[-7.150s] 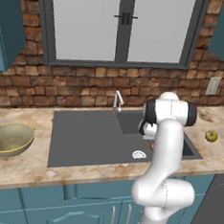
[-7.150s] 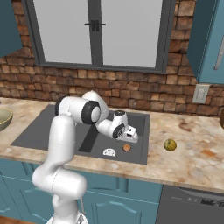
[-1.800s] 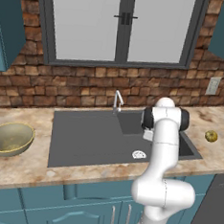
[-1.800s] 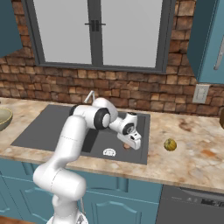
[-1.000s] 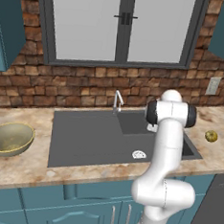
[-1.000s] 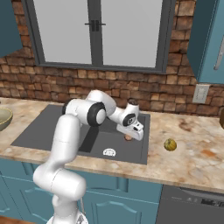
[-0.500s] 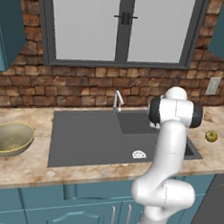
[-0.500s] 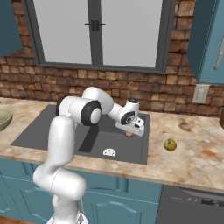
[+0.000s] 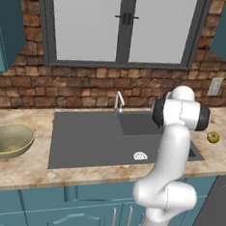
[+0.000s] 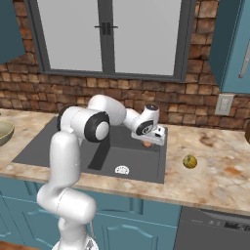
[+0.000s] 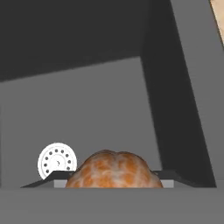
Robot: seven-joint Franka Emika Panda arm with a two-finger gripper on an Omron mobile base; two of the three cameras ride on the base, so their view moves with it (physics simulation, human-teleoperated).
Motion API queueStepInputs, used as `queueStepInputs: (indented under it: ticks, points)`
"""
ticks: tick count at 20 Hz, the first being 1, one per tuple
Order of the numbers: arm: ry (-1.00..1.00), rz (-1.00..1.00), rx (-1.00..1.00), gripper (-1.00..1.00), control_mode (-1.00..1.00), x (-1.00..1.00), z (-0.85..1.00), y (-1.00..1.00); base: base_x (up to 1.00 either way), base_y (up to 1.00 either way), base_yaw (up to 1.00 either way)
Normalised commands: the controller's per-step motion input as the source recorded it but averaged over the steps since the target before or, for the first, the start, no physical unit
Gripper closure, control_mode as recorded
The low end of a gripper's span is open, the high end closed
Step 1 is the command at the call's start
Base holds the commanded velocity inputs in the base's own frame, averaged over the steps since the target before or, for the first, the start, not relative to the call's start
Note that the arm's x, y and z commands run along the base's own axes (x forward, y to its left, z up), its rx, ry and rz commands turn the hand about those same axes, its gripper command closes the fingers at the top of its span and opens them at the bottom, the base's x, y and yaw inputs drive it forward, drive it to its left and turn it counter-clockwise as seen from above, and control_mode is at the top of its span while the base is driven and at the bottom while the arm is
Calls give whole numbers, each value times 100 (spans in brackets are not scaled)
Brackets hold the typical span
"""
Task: Remove the tangerine and squash from the sink. Then move the bowl and cup from the counter to the sink for washing.
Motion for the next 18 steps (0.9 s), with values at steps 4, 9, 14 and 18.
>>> queueStepInputs:
  ticks: [4, 9, 14, 18]
  points:
    - [-3, 8, -8, 100, -100, 0, 28, -24, 0, 0, 0]
    - [-1, 7, -14, 100, -100, -3, 21, -33, 0, 0, 0]
    - [0, 6, -13, 100, -100, 0, 16, -31, 0, 0, 0]
    - [0, 7, -11, 100, -100, 0, 11, -35, 0, 0, 0]
